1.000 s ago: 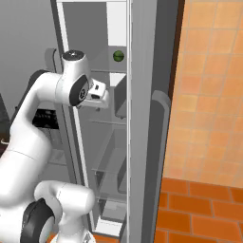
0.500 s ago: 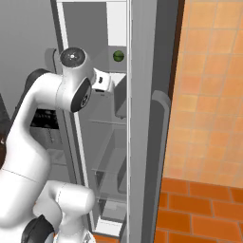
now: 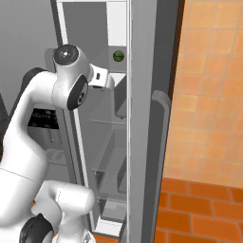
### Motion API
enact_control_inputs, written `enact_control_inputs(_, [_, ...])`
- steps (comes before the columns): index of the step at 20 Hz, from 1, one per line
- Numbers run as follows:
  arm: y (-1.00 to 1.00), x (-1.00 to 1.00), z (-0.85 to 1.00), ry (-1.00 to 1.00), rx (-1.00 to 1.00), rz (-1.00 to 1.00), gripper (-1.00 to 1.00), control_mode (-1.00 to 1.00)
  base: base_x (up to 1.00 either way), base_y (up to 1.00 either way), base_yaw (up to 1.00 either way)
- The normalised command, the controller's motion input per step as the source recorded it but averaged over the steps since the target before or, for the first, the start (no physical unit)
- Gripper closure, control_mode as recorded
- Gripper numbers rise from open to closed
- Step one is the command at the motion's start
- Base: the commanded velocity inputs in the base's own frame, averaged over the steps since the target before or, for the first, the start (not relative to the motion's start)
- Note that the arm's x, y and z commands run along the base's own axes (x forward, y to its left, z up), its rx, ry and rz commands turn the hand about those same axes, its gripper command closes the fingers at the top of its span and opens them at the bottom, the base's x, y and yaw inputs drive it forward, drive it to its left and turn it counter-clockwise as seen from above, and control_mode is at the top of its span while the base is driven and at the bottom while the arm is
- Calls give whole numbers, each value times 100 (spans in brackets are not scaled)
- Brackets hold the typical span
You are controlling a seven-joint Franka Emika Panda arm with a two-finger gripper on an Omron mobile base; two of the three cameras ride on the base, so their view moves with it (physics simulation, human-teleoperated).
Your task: Place one avocado and one chicken drumstick in each tupperware on the nearby counter, to pack two identical lunches.
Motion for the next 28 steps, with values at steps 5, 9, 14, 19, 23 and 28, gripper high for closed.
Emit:
enact_control_inputs(5, [-1,0,23,-29,0,0,-100,-100,0,0,0])
enact_control_inputs(9, [-1,3,22,-17,0,-1,-100,-100,0,0,0])
enact_control_inputs(14, [-1,24,24,0,0,-3,-100,-100,0,0,0])
enact_control_inputs(19, [-8,43,28,7,0,0,-100,-100,0,0,0])
enact_control_inputs(23, [-13,66,2,4,6,0,-100,-100,0,0,0])
enact_control_inputs(28, [-2,74,-7,4,9,8,-100,-100,0,0,0])
